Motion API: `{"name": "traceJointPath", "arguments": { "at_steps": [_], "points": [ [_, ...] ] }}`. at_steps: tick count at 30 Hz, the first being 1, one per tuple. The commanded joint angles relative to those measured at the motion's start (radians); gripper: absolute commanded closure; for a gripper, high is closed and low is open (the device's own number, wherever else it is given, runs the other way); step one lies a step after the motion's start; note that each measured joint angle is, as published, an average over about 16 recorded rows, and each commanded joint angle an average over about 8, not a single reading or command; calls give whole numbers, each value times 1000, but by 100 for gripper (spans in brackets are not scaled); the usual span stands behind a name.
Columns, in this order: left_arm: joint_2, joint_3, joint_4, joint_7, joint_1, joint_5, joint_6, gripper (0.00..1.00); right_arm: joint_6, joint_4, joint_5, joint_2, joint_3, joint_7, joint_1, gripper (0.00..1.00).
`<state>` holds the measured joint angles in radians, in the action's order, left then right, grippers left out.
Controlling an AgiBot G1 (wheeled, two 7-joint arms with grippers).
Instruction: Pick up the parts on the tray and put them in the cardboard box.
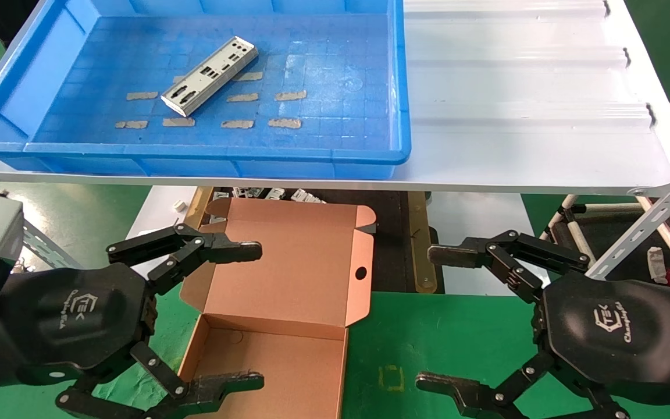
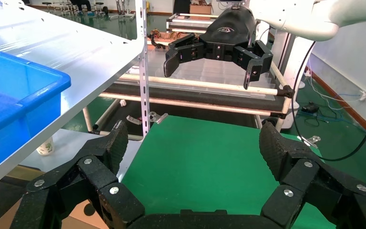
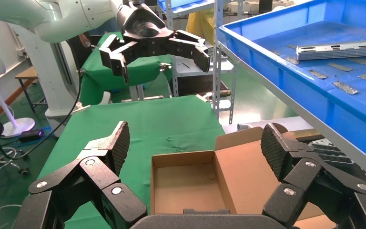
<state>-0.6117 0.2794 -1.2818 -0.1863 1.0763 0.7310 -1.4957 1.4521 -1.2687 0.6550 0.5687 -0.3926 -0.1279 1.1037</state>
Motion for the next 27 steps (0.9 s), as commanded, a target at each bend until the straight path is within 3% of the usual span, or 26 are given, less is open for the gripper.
{"name": "traceJointPath", "arguments": {
  "at_steps": [1, 16, 18, 24, 26, 27],
  "points": [
    [0, 0, 0, 0, 0, 0, 0, 0, 0, 0, 0, 0, 0, 0, 0, 0],
    [0, 0, 0, 0, 0, 0, 0, 0, 0, 0, 0, 0, 0, 0, 0, 0],
    [0, 0, 0, 0, 0, 0, 0, 0, 0, 0, 0, 0, 0, 0, 0, 14],
    [-1, -1, 1, 0, 2, 0, 2, 0, 0, 0, 0, 0, 0, 0, 0, 89],
    [-3, -3, 6, 0, 9, -2, 8, 0, 0, 0, 0, 0, 0, 0, 0, 100],
    [-7, -5, 11, -1, 16, -2, 13, 0, 0, 0, 0, 0, 0, 0, 0, 100]
  ]
}}
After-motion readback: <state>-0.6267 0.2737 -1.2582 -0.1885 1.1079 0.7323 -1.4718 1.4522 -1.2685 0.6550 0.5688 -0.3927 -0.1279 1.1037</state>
